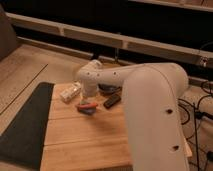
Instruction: Place the pepper in the ceramic bowl
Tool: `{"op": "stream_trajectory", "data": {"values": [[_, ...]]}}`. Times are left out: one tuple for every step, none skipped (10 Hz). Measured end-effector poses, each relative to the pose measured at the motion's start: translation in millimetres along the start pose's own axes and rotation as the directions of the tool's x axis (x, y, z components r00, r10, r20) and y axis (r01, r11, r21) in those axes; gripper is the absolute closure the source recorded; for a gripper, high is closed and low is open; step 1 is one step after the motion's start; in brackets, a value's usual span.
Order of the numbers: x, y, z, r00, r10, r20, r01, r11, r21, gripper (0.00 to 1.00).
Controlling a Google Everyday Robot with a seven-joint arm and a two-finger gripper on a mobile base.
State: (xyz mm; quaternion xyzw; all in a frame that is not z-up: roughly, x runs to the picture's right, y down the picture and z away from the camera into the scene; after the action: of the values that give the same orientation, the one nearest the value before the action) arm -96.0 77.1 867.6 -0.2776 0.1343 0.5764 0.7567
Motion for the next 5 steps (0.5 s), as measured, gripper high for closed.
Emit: {"op": "stream_trajectory", "data": {"values": [[2.6, 0.2, 5.7, 0.999, -0.035, -0.016, 0.035, 0.999, 0.000, 0.35], [4.0, 1.3, 10.2, 0.997, -0.077, -0.029, 0.077, 0.997, 0.000, 0.35], [3.7, 5.7, 14.1, 0.984, -0.173, -0.047, 0.173, 0.985, 0.005, 0.35], [2.0, 11.4, 11.6, 0.962, -0.268, -0.057, 0.269, 0.963, 0.014, 0.35], [2.1, 17.8, 8.2, 0.937, -0.344, -0.063, 0.345, 0.939, 0.009, 0.35]]}}
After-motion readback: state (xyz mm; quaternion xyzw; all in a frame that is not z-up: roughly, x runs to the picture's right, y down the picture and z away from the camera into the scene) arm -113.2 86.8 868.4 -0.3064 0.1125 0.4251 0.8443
